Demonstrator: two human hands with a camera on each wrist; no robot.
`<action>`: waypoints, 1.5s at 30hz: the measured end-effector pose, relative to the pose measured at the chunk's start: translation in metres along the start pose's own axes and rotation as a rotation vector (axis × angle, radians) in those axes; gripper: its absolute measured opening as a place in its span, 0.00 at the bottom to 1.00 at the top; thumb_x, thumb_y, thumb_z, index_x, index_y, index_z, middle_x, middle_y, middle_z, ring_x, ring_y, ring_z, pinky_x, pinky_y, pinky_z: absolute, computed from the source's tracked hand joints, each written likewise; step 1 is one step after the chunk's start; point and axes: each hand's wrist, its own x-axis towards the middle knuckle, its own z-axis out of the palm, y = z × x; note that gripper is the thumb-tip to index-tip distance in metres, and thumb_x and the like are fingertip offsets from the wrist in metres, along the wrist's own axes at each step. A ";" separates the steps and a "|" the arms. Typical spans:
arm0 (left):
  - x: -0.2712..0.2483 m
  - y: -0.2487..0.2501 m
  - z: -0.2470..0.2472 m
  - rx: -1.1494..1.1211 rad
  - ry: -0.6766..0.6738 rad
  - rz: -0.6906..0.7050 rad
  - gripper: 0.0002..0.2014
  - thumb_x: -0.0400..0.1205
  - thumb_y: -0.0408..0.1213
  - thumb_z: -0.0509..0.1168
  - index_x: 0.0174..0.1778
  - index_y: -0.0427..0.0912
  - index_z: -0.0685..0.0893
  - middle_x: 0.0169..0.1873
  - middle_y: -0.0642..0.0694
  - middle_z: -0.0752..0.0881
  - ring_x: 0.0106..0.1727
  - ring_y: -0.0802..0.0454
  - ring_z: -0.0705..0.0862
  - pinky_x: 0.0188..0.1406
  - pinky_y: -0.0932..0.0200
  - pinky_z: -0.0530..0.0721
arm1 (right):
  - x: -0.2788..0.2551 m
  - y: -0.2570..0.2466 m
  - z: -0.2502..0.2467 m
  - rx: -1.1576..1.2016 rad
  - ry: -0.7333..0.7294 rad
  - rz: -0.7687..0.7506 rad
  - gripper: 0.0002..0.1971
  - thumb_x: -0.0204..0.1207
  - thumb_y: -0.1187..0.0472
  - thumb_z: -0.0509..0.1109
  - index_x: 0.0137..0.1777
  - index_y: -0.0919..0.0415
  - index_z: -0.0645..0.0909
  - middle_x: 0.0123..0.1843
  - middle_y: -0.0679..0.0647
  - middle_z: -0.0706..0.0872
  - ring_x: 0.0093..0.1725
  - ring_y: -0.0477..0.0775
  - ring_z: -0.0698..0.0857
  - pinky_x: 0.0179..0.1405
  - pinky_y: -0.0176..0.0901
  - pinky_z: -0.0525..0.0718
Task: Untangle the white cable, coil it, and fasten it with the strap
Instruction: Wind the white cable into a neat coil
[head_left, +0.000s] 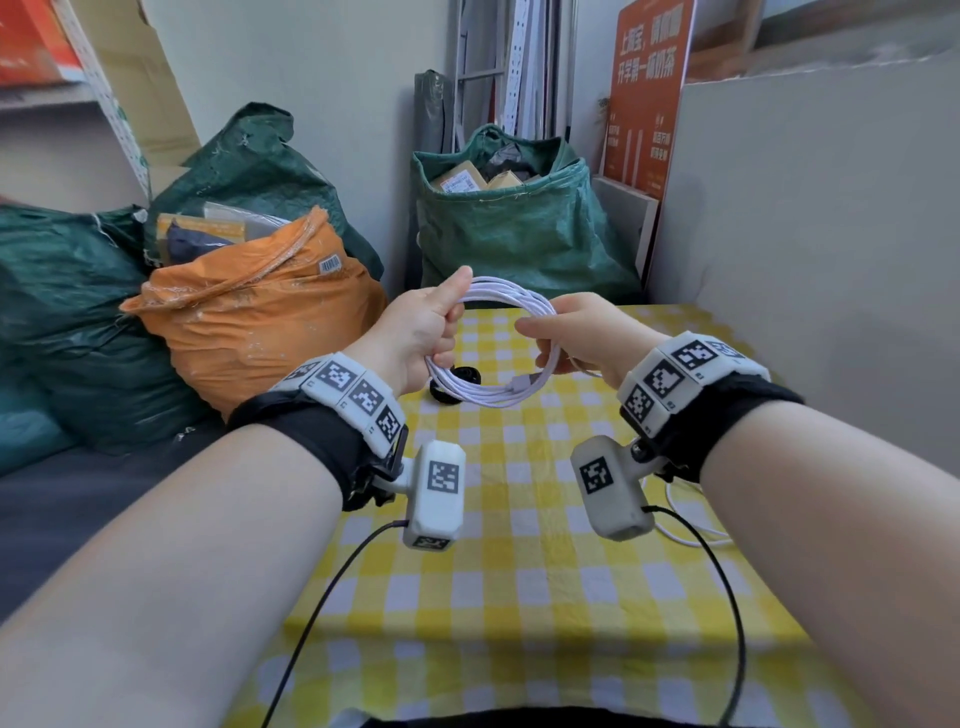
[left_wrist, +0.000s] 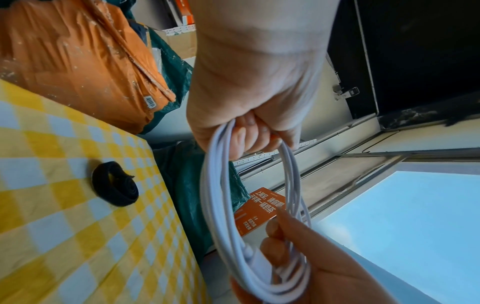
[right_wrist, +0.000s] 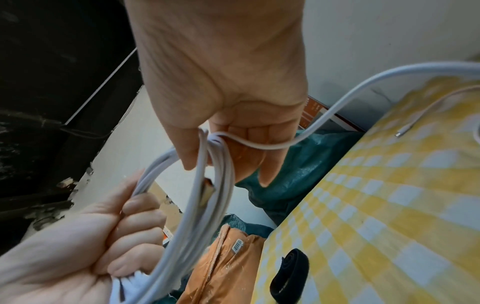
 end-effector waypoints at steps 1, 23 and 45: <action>0.000 -0.001 0.001 -0.034 0.022 0.005 0.23 0.83 0.54 0.61 0.27 0.45 0.65 0.14 0.55 0.59 0.14 0.59 0.55 0.14 0.67 0.56 | 0.000 0.001 0.000 0.036 0.001 0.025 0.12 0.79 0.56 0.69 0.36 0.59 0.77 0.31 0.52 0.79 0.33 0.52 0.82 0.42 0.46 0.83; -0.001 -0.016 -0.016 -0.012 -0.293 -0.133 0.24 0.85 0.56 0.54 0.35 0.39 0.77 0.25 0.44 0.76 0.28 0.48 0.79 0.36 0.55 0.84 | 0.002 -0.004 0.013 0.127 0.088 0.003 0.10 0.83 0.62 0.58 0.39 0.58 0.66 0.29 0.53 0.65 0.22 0.51 0.65 0.22 0.40 0.70; -0.004 -0.001 0.003 0.249 -0.134 -0.047 0.19 0.84 0.53 0.59 0.35 0.41 0.75 0.15 0.55 0.60 0.15 0.59 0.55 0.15 0.67 0.56 | -0.008 -0.003 0.007 0.179 -0.221 -0.006 0.08 0.77 0.52 0.71 0.48 0.57 0.82 0.37 0.53 0.84 0.33 0.51 0.83 0.38 0.43 0.84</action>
